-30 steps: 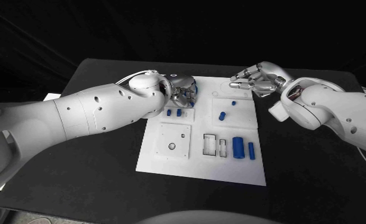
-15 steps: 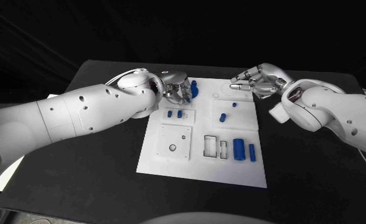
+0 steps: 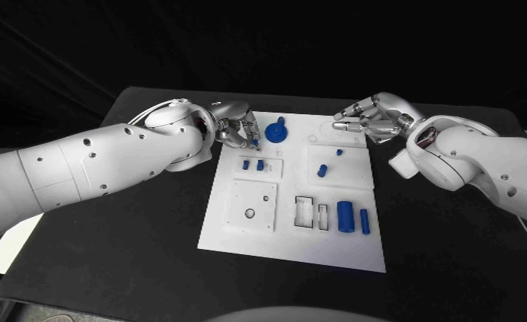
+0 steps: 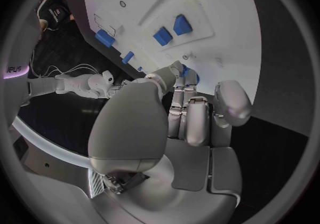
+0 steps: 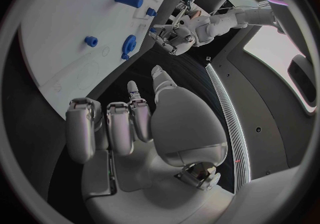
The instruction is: Assemble the parts on the task board
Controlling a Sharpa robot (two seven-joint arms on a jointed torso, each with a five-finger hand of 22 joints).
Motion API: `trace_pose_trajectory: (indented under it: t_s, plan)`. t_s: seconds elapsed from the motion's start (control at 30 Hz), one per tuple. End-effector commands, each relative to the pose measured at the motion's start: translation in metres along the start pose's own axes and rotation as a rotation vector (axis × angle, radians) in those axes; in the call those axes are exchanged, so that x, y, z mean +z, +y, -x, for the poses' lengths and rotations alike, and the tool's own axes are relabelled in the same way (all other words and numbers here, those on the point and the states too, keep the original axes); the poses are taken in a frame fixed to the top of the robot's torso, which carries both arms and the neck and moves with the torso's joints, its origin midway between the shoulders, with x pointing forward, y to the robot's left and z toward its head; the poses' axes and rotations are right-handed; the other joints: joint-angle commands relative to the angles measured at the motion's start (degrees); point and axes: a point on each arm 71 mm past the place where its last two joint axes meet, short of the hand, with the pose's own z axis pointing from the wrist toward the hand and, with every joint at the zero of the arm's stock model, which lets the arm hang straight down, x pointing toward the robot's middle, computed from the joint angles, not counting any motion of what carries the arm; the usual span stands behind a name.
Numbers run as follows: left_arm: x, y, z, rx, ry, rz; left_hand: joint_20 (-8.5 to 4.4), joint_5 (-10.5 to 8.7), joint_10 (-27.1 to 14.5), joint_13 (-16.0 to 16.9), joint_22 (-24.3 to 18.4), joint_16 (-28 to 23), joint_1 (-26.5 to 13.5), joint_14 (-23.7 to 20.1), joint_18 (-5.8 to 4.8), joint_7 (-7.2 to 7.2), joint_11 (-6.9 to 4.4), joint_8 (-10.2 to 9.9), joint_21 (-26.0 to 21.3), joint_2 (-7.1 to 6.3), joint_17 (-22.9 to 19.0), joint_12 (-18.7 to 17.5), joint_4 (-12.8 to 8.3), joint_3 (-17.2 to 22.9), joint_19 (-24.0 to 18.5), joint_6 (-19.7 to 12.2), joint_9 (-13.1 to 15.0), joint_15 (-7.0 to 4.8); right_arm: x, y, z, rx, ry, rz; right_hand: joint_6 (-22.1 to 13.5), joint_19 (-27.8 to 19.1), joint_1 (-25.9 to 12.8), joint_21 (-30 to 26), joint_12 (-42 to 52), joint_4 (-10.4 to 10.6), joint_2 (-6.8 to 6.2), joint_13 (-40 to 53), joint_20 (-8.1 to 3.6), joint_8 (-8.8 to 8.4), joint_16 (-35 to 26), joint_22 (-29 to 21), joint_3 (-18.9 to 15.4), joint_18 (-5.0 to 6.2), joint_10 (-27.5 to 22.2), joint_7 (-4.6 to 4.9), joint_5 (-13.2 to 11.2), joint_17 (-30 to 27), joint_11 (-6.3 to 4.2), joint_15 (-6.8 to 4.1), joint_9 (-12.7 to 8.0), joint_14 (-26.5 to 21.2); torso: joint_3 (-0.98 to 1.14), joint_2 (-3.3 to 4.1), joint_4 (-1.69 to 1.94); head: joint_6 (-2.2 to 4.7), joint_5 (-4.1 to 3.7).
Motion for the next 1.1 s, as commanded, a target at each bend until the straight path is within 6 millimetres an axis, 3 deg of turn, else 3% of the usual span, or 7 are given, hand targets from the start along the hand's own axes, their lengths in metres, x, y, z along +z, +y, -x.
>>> trace_pose_trajectory:
  t_s: [0.03,0.33,1.1]
  plan:
    - [-0.003,0.005,0.001,-0.046,0.002,0.019,0.39,-0.28,0.12,-0.06,0.05,0.40,-0.68,2.50,-0.31,0.51,0.33,-0.26,-0.14,0.04,0.05,-0.36,-0.35,0.09,0.47,0.01,-0.06,0.47,0.000,0.001,-0.001,-0.003,0.010,0.009,-0.35,-0.34,-0.07,-0.31,-0.04,0.05,0.65,8.39,-0.15,0.29,-0.30,0.01,-0.24,0.77,-0.24,-0.16,0.03,6.68,-0.10,-0.45,0.08,4.07,-0.03,0.00,0.02,-0.06,-0.02]
    - [-0.005,0.010,0.002,-0.056,0.006,0.034,0.40,-0.28,0.14,-0.06,0.02,0.41,-0.70,2.50,-0.30,0.52,0.34,-0.27,-0.18,0.04,0.06,-0.39,-0.35,0.10,0.47,0.02,-0.06,0.48,0.001,0.001,-0.002,-0.002,0.012,0.010,-0.35,-0.34,-0.07,-0.31,-0.04,0.05,0.65,8.39,-0.15,0.29,-0.30,0.01,-0.24,0.77,-0.24,-0.16,0.03,6.68,-0.10,-0.45,0.08,4.07,0.03,0.08,-0.13,-0.06,0.28]
    - [0.007,0.003,-0.009,-0.039,0.036,0.026,0.47,-0.28,0.26,-0.03,-0.24,0.46,-0.80,2.50,-0.24,0.63,0.41,-0.40,-0.46,-0.06,0.10,-0.63,-0.46,0.13,0.41,0.07,-0.08,0.55,0.001,0.002,-0.004,-0.001,0.015,0.013,-0.35,-0.34,-0.07,-0.31,-0.04,0.05,0.65,8.39,-0.15,0.29,-0.30,0.01,-0.24,0.77,-0.24,-0.16,0.03,6.68,-0.10,-0.45,0.08,4.07,0.09,0.08,-0.14,-0.26,0.01]
